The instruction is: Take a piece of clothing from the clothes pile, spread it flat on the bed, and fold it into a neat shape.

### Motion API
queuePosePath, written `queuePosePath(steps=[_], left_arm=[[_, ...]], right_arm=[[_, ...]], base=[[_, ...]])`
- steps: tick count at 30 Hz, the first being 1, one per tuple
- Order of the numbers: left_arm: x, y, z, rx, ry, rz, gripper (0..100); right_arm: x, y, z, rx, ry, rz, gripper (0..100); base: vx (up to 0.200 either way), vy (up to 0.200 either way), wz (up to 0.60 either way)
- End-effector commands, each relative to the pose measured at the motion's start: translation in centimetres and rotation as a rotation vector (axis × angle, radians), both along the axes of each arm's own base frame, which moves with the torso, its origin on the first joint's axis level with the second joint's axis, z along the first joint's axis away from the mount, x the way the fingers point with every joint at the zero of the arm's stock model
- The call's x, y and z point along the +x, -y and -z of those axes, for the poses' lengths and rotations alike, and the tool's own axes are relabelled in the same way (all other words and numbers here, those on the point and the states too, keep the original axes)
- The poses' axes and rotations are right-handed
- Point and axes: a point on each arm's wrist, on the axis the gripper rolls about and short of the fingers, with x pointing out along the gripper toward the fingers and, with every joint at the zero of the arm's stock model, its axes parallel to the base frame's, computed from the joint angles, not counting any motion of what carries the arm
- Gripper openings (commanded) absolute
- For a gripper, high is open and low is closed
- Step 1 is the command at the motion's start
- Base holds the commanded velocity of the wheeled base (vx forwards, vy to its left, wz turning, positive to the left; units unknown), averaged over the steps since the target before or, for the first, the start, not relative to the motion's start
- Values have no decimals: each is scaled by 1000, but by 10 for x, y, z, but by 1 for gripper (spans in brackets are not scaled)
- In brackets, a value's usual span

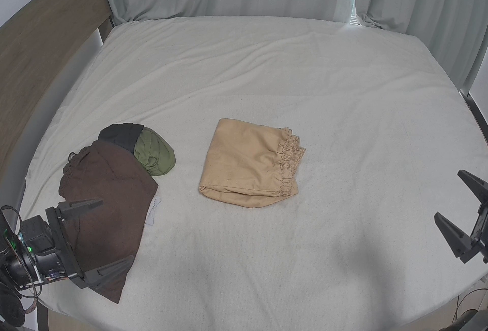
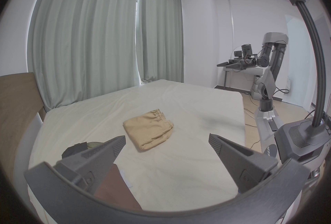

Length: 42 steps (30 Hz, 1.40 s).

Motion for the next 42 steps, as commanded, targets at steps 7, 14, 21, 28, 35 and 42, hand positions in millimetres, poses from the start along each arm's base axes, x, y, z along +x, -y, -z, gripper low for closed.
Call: queuePosePath(steps=[7, 14, 21, 28, 35, 42], left_arm=[[-29, 2, -9, 2, 71, 18, 100], [-59, 6, -7, 18, 72, 81, 100], [-77, 6, 2, 29, 21, 109, 100], [-84, 6, 0, 27, 63, 113, 100], [-99, 4, 3, 26, 92, 112, 100], [-126, 2, 17, 22, 101, 107, 100]], right_arm=[[-45, 3, -5, 32, 169, 5, 100], [-71, 5, 12, 33, 133, 12, 100], [-82, 6, 21, 42, 128, 39, 100], [-95, 7, 35, 41, 117, 52, 100], [-107, 7, 52, 47, 95, 56, 100], [-112, 6, 66, 44, 52, 87, 100]], base=[[0, 0, 0], [0, 0, 0], [0, 0, 0], [0, 0, 0], [0, 0, 0], [0, 0, 0]])
